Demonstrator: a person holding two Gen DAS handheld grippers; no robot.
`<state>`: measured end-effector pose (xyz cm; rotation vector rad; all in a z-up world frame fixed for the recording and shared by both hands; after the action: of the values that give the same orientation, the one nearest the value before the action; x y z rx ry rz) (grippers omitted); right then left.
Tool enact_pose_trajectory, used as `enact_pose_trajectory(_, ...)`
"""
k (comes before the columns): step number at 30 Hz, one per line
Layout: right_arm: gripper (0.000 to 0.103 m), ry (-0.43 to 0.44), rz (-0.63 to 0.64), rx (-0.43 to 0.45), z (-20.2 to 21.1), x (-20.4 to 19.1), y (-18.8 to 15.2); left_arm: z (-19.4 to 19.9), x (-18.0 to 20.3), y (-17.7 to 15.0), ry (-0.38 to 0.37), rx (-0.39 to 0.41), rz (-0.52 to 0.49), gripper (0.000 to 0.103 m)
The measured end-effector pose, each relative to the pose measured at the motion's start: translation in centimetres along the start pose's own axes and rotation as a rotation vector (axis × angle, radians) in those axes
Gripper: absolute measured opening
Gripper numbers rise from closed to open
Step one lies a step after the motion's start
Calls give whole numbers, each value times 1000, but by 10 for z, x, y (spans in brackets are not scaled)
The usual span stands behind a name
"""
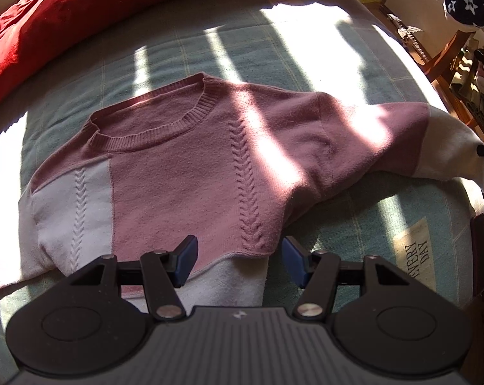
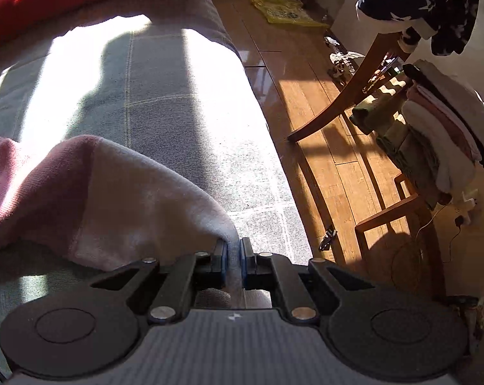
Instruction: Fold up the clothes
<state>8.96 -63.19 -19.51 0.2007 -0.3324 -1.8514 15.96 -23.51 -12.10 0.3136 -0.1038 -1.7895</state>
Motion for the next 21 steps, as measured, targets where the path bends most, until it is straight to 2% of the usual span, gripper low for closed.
enact_pose_trajectory(8,9,-42,41,-9,-1,16,23,0,-13,-2,11,3,34,59)
enact_pose_trajectory(12,20,-81,77,-65,-10,12,30,0,-19,-5,12,4,59,59)
enact_pose_trajectory(17,26,-110,113,-56,-6,-3,39,0,-29,-10,15,6,96,59)
enact_pose_trajectory(21,29,-11,126,8,4,-28,50,-2,-45,-16,24,8,135,59)
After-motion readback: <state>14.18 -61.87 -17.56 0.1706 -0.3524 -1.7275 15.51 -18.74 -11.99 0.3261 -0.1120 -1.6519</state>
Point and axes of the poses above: each gripper's, at about its wrist camera, not at the fingertips, and z roughly against the way its jaws point, x to its right, y to its top, the point moved 2 cm from there along -z, roughly the way its jaws point, and after that the axes turned 7 degrees about y, right-handed, at the moved point
